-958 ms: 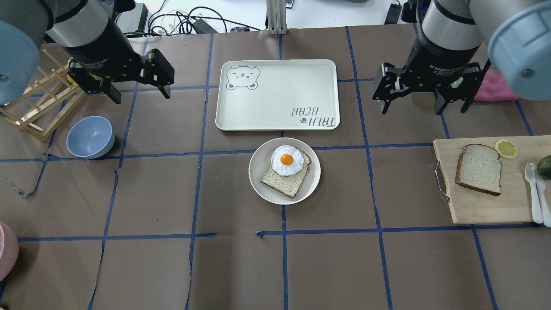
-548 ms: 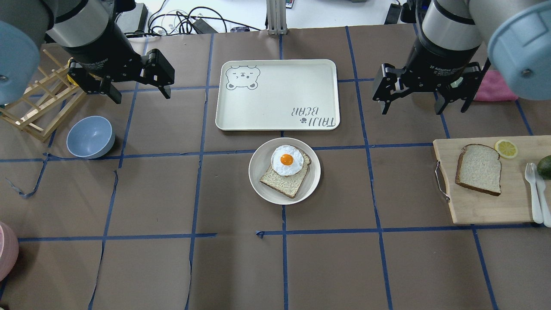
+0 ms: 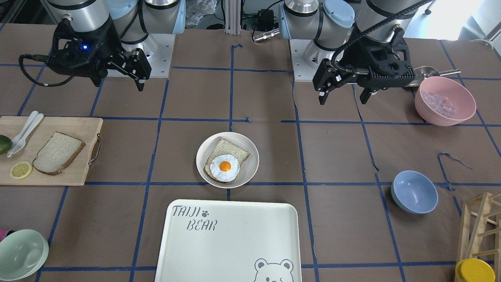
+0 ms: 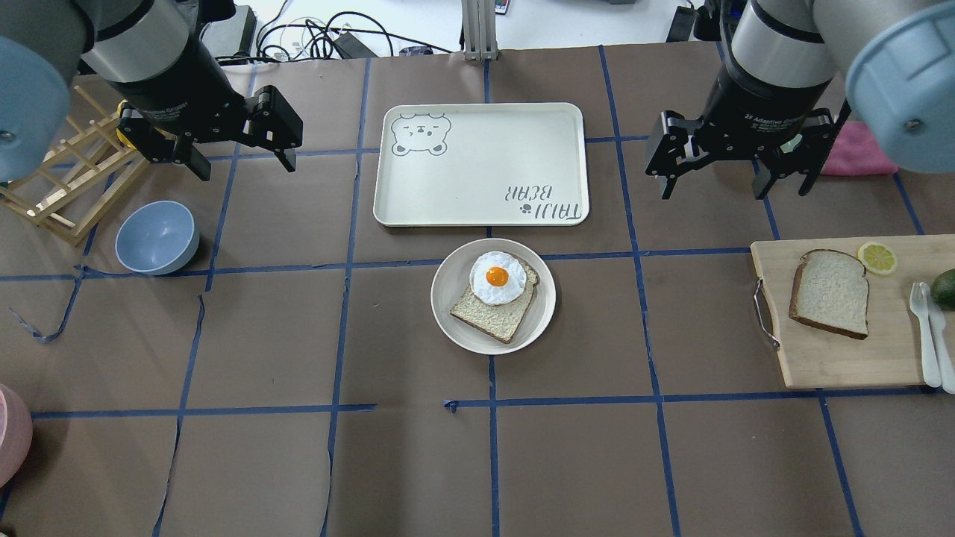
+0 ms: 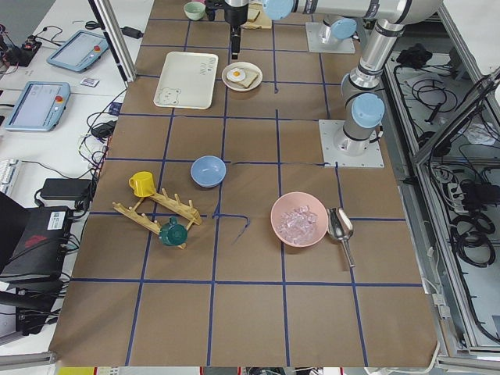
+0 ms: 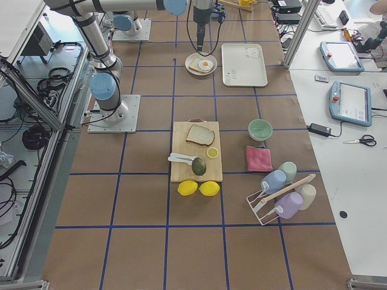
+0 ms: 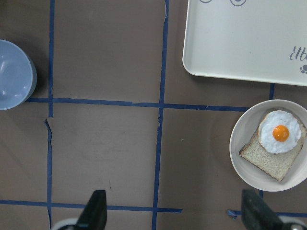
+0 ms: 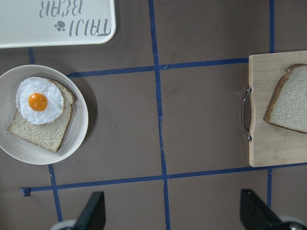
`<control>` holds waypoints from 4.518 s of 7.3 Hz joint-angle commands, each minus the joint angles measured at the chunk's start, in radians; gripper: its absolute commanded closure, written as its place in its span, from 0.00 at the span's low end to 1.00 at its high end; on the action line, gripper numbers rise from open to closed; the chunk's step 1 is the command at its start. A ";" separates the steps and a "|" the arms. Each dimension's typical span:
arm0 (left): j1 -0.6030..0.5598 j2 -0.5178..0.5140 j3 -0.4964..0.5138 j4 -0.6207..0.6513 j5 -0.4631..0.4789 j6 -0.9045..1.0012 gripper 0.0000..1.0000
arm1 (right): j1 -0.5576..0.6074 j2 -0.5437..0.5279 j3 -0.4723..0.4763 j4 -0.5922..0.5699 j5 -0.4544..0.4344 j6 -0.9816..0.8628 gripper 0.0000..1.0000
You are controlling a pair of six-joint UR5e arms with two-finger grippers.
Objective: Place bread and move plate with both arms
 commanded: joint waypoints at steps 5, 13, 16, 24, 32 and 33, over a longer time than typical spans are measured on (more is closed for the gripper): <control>0.001 0.000 -0.003 0.000 0.003 -0.001 0.00 | 0.000 -0.001 0.000 -0.001 0.000 0.000 0.00; 0.001 0.003 0.000 0.000 0.001 0.001 0.00 | 0.000 0.002 0.000 -0.005 0.000 0.003 0.00; 0.001 0.003 0.000 0.000 0.003 0.000 0.00 | -0.008 0.005 0.000 -0.009 -0.003 0.003 0.00; 0.001 0.005 -0.002 0.000 0.001 0.001 0.00 | -0.242 0.177 0.013 -0.082 -0.015 -0.001 0.00; 0.000 0.005 -0.012 0.000 0.006 -0.001 0.00 | -0.382 0.402 0.179 -0.396 -0.139 -0.043 0.41; -0.003 0.002 -0.012 0.000 0.001 -0.001 0.00 | -0.383 0.413 0.179 -0.396 -0.138 -0.044 0.42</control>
